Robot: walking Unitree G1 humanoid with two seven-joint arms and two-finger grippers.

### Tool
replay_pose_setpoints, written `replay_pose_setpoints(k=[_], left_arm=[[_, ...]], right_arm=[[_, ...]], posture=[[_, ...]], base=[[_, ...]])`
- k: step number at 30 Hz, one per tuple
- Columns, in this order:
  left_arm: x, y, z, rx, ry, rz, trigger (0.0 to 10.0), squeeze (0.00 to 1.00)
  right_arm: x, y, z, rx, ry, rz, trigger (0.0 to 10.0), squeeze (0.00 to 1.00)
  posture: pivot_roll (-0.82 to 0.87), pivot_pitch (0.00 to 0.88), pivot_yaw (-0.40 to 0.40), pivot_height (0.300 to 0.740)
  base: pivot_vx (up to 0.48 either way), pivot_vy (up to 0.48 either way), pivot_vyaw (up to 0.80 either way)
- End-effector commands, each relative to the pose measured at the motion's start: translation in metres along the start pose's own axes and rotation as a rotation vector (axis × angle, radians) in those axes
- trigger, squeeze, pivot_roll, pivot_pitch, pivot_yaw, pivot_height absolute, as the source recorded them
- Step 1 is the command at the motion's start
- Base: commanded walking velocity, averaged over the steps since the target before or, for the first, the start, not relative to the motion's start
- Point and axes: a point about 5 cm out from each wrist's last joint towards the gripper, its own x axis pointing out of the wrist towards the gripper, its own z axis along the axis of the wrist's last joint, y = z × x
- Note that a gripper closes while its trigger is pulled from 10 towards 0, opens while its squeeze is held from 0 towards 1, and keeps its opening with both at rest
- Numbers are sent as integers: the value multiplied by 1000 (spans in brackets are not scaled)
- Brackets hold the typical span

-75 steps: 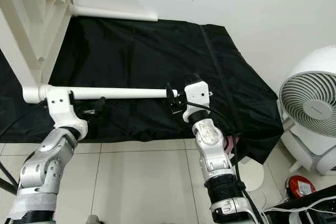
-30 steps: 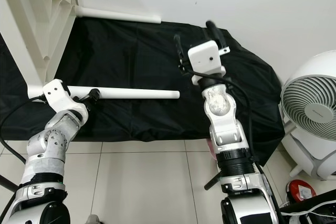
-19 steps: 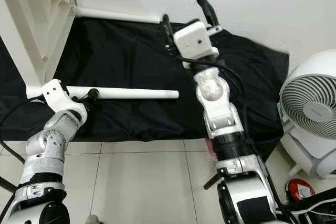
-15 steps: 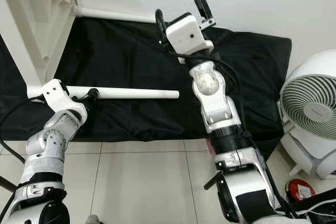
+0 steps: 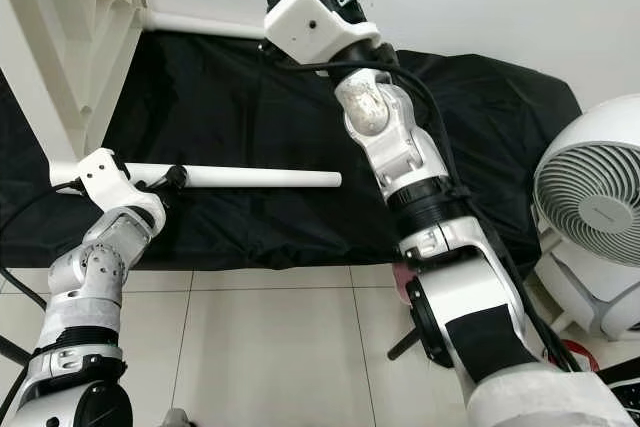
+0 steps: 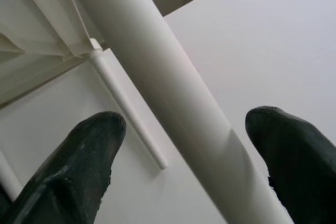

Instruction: Building children table

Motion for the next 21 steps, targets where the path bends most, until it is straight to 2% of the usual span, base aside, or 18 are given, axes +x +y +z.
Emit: replay_pose_setpoints(k=[1, 9, 13, 19, 21], left_arm=[[-1, 3, -3, -10, 8, 16, 10000, 0], [0, 2, -3, -15, 5, 19, 10000, 0], [-1, 2, -4, -22, 7, 22, 10000, 0], [-1, 2, -4, -25, 8, 23, 10000, 0], [-1, 2, -4, -27, 7, 25, 10000, 0]], right_arm=[[10, -3, 5, -65, -28, 16, 10000, 0], [29, -1, 14, -159, -58, 64, 10000, 0], [40, 9, 18, -218, -41, 211, 10000, 0], [46, 15, 19, -264, -29, 291, 10000, 0], [49, 17, 19, -294, -12, 319, 8078, 0]], posture=[[112, 99, -104, 740], [106, 104, -107, 740], [99, 109, -107, 740], [94, 115, -111, 740], [94, 116, -112, 740]], base=[[0, 0, 0], [0, 0, 0], [0, 0, 0], [0, 0, 0], [0, 0, 0]])
